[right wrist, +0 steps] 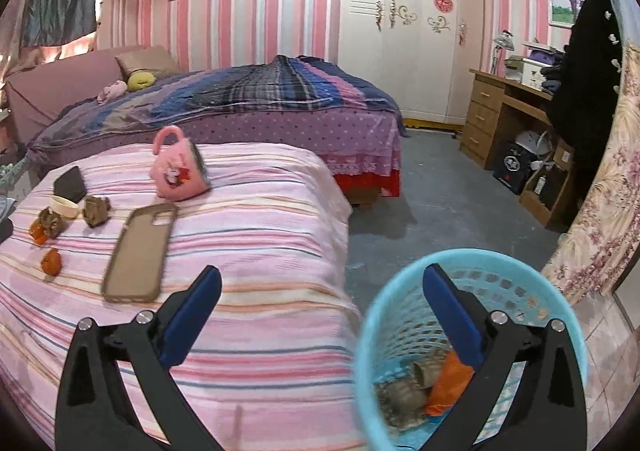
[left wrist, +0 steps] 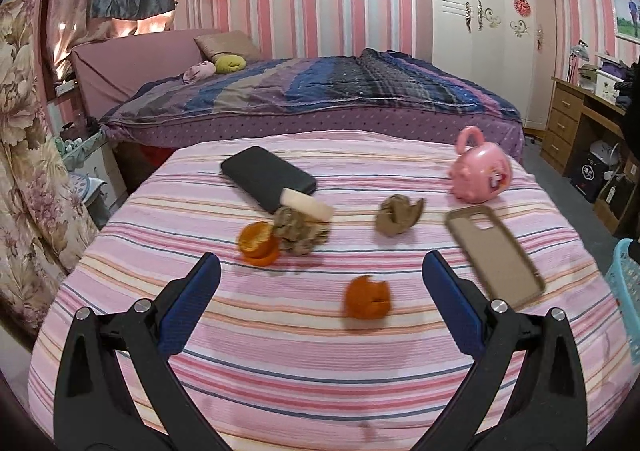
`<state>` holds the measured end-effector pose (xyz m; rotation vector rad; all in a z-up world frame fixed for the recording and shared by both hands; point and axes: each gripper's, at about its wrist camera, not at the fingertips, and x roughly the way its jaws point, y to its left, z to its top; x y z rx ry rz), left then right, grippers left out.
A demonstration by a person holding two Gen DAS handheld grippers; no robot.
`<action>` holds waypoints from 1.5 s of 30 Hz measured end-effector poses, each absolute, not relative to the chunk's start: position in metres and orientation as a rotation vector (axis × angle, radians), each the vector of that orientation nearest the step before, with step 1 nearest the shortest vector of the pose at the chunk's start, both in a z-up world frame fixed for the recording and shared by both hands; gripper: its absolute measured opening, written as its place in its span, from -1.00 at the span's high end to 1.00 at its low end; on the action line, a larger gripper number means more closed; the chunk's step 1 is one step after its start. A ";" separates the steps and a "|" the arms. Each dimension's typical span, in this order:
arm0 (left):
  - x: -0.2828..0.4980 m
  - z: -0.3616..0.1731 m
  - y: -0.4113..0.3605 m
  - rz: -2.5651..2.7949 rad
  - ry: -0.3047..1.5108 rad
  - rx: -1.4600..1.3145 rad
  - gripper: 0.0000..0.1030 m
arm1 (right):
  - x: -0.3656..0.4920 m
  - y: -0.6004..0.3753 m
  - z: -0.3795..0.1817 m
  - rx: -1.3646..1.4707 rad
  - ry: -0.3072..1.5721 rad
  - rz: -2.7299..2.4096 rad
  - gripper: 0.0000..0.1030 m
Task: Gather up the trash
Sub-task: 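Move both open tools back over the bed toward the orange peels, then grasp an orange peel with the right tool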
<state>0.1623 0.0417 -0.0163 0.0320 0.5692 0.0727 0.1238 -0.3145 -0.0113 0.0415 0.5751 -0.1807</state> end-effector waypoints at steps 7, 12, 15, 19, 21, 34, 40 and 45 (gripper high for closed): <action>0.169 -0.021 0.076 0.124 0.584 0.058 -0.89 | 0.143 -0.276 -0.005 0.048 0.557 -0.136 -0.91; 0.177 -0.020 0.102 0.146 0.605 0.026 -0.89 | 0.163 -0.233 -0.001 0.001 0.566 -0.070 -0.91; 0.180 -0.020 0.117 0.165 0.608 0.007 -0.89 | 0.172 -0.213 0.001 -0.032 0.571 -0.039 -0.91; 0.185 -0.021 0.139 0.189 0.617 -0.029 -0.89 | 0.185 -0.184 0.004 -0.052 0.563 0.010 -0.91; 0.187 -0.022 0.149 0.211 0.620 -0.040 -0.89 | 0.192 -0.171 0.005 -0.057 0.559 0.030 -0.91; 0.205 -0.039 0.182 0.270 0.638 -0.099 -0.89 | 0.212 -0.126 -0.014 -0.065 0.606 0.115 -0.91; 0.206 -0.047 0.173 0.259 0.658 -0.030 -0.89 | 0.214 -0.117 -0.024 -0.068 0.644 0.158 -0.91; 0.204 -0.053 0.167 0.250 0.678 0.021 -0.89 | 0.213 -0.111 -0.030 -0.079 0.653 0.159 -0.91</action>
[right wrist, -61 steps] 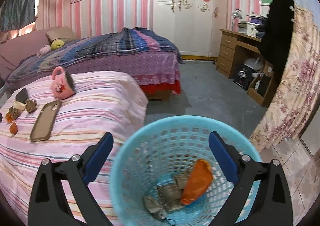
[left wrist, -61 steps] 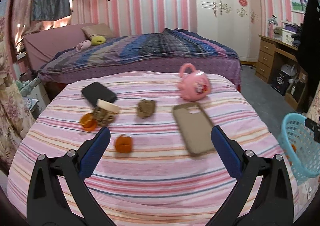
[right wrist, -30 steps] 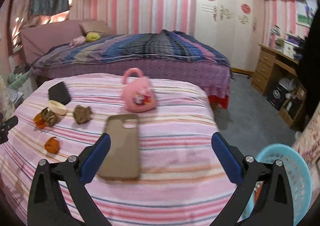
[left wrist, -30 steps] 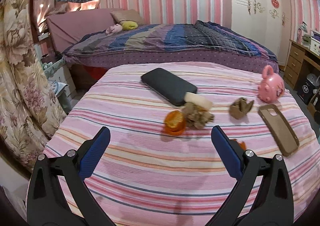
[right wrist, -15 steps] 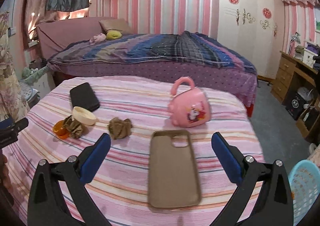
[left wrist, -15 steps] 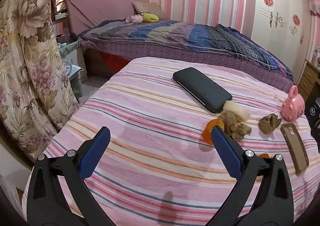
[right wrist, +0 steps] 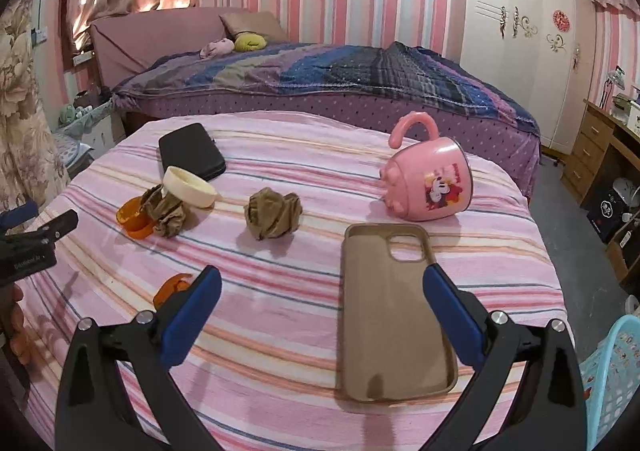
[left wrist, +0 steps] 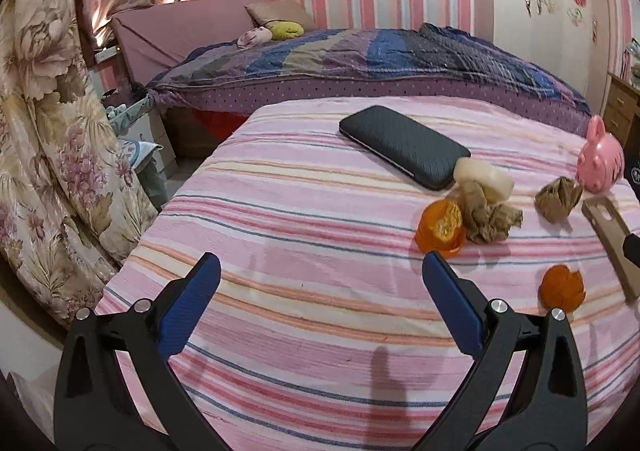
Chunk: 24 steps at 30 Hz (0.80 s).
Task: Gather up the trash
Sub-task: 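Grasp an orange peel with the right tool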
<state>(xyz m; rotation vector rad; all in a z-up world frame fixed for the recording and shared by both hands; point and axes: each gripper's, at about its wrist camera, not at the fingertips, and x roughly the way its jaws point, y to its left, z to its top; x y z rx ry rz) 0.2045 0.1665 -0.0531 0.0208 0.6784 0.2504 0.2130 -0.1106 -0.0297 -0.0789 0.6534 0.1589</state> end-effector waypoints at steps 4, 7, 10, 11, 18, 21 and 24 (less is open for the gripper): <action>0.204 -0.054 0.168 0.249 0.686 0.016 -0.89 | 0.210 -0.101 -0.036 -0.084 0.664 0.165 -0.91; 0.204 -0.055 0.173 0.247 0.693 0.000 -0.89 | 0.210 -0.095 -0.041 -0.099 0.677 0.182 -0.91; 0.203 -0.055 0.178 0.252 0.698 -0.011 -0.89 | 0.208 -0.089 -0.044 -0.115 0.677 0.197 -0.91; 0.203 -0.056 0.180 0.252 0.699 -0.018 -0.89 | 0.208 -0.088 -0.044 -0.118 0.676 0.202 -0.91; 0.202 -0.060 0.191 0.267 0.722 -0.059 -0.89 | 0.208 -0.070 -0.051 -0.128 0.693 0.284 -0.90; 0.203 -0.061 0.194 0.267 0.727 -0.068 -0.89 | 0.209 -0.059 -0.053 -0.166 0.712 0.323 -0.84; 0.204 -0.061 0.193 0.263 0.727 -0.060 -0.89 | 0.212 -0.050 -0.057 -0.172 0.748 0.375 -0.46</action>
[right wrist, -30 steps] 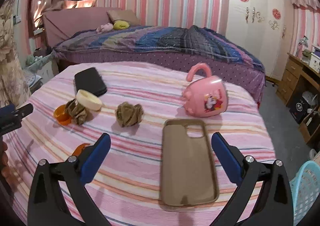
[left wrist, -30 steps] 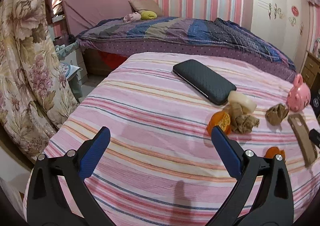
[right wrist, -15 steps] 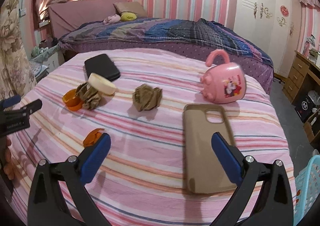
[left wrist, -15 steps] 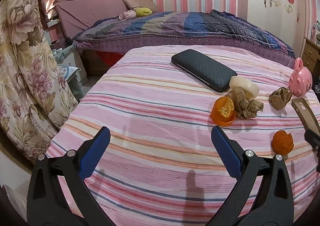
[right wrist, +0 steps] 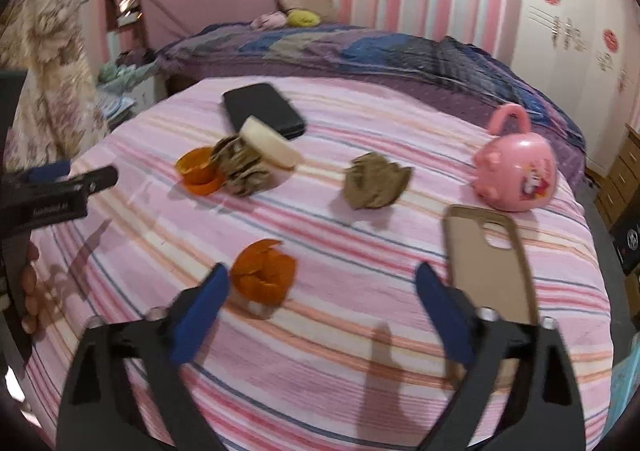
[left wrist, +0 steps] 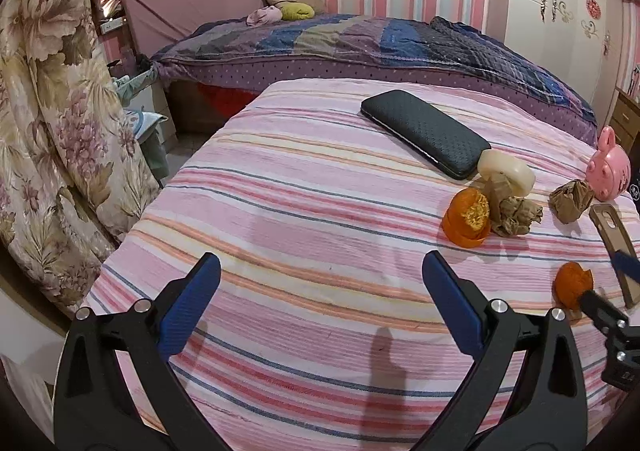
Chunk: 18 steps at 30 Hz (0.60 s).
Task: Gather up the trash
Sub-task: 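Grasp an orange peel with the right tool, then grasp a second orange peel with the left tool while the right tool holds its peel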
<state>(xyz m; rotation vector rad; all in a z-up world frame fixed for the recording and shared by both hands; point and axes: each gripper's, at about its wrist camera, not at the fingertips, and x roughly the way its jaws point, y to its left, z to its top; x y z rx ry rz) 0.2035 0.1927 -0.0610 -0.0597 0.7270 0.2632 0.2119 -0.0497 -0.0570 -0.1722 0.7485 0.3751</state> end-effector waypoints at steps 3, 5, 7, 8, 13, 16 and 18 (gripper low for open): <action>0.206 -0.062 0.189 0.260 0.730 -0.044 -0.89 | 0.215 -0.046 -0.059 -0.161 0.769 0.422 -0.32; 0.207 -0.062 0.187 0.259 0.734 -0.034 -0.89 | 0.217 -0.042 -0.062 -0.168 0.788 0.466 -0.19; 0.208 -0.062 0.185 0.255 0.738 -0.027 -0.89 | 0.218 -0.038 -0.065 -0.173 0.810 0.505 0.04; 0.209 -0.062 0.184 0.254 0.740 -0.025 -0.89 | 0.218 -0.037 -0.065 -0.171 0.811 0.511 0.11; 0.214 -0.061 0.179 0.235 0.750 -0.053 -0.89 | 0.215 -0.042 -0.066 -0.127 0.791 0.546 0.46; 0.219 -0.062 0.174 0.211 0.762 -0.071 -0.89 | 0.213 -0.050 -0.063 -0.142 0.754 0.509 0.48; 0.223 -0.063 0.168 0.202 0.768 -0.070 -0.89 | 0.213 -0.054 -0.060 -0.146 0.743 0.492 0.48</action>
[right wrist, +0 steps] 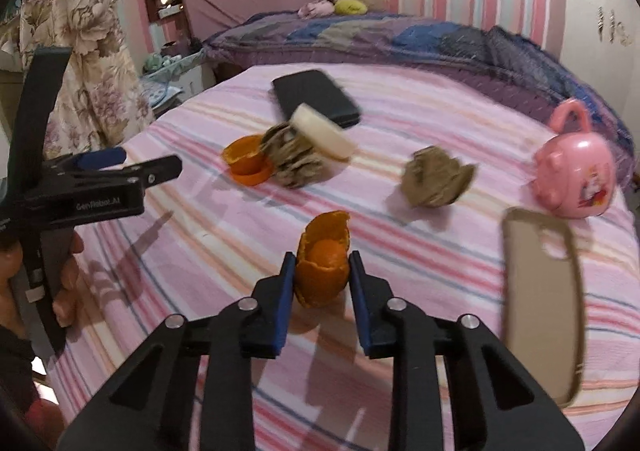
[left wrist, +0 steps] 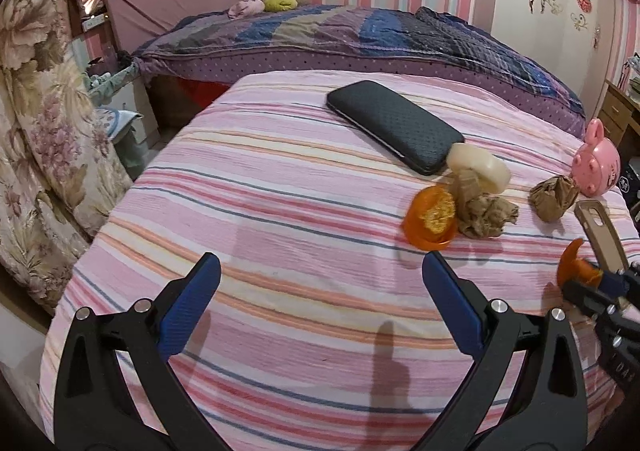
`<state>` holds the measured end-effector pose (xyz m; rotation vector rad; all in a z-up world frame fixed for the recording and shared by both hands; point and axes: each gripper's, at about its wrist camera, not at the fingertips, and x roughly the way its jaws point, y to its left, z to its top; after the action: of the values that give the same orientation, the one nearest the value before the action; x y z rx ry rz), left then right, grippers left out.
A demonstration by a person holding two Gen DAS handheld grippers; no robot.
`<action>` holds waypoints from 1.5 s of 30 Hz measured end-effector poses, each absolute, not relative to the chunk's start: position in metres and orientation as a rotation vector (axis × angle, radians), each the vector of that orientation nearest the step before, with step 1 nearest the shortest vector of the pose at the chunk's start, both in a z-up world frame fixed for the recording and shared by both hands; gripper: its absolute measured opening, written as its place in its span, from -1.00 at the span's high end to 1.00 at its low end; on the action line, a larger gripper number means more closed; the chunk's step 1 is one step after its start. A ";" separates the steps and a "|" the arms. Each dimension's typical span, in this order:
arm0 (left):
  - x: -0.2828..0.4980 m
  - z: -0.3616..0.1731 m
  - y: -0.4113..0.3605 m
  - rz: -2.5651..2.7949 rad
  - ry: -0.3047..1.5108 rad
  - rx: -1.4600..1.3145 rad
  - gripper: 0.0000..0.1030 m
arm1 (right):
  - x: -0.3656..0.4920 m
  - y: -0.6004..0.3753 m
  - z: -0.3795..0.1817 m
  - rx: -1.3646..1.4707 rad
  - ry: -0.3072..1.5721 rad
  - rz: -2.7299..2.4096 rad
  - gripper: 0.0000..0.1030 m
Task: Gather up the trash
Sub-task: 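Grasp a second orange peel with the left tool while the right tool holds its peel, then carry both orange peels over the blue basket and open both tools to drop them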
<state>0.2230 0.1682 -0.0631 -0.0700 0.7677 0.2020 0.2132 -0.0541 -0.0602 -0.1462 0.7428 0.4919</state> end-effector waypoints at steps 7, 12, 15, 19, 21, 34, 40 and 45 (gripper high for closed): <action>0.243 -0.064 0.142 0.154 0.769 -0.089 -0.89 | 0.224 -0.107 -0.050 -0.082 0.710 0.379 0.48; 0.259 -0.070 0.130 0.135 0.785 -0.096 -0.47 | 0.231 -0.136 -0.050 -0.050 0.709 0.340 0.48; 0.268 -0.075 0.126 0.124 0.808 -0.099 -0.18 | 0.236 -0.154 -0.051 -0.020 0.718 0.326 0.48; 0.270 -0.074 0.122 0.075 0.799 -0.111 0.37 | 0.244 -0.167 -0.050 0.017 0.718 0.314 0.47; 0.268 -0.073 0.118 0.076 0.792 -0.091 0.47 | 0.247 -0.170 -0.050 0.021 0.712 0.308 0.47; 0.239 -0.040 0.122 0.080 0.705 -0.105 0.54 | 0.234 -0.182 -0.034 0.013 0.666 0.274 0.47; 0.217 -0.029 0.101 0.068 0.683 -0.041 0.54 | 0.225 -0.192 -0.025 0.025 0.650 0.258 0.47; 0.194 -0.023 0.078 0.048 0.654 -0.031 0.54 | 0.210 -0.200 -0.016 0.004 0.636 0.233 0.47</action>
<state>0.1945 0.0779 -0.0232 -0.0309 0.6538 0.0484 0.2100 -0.2005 -0.0165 0.0039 0.6363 0.2328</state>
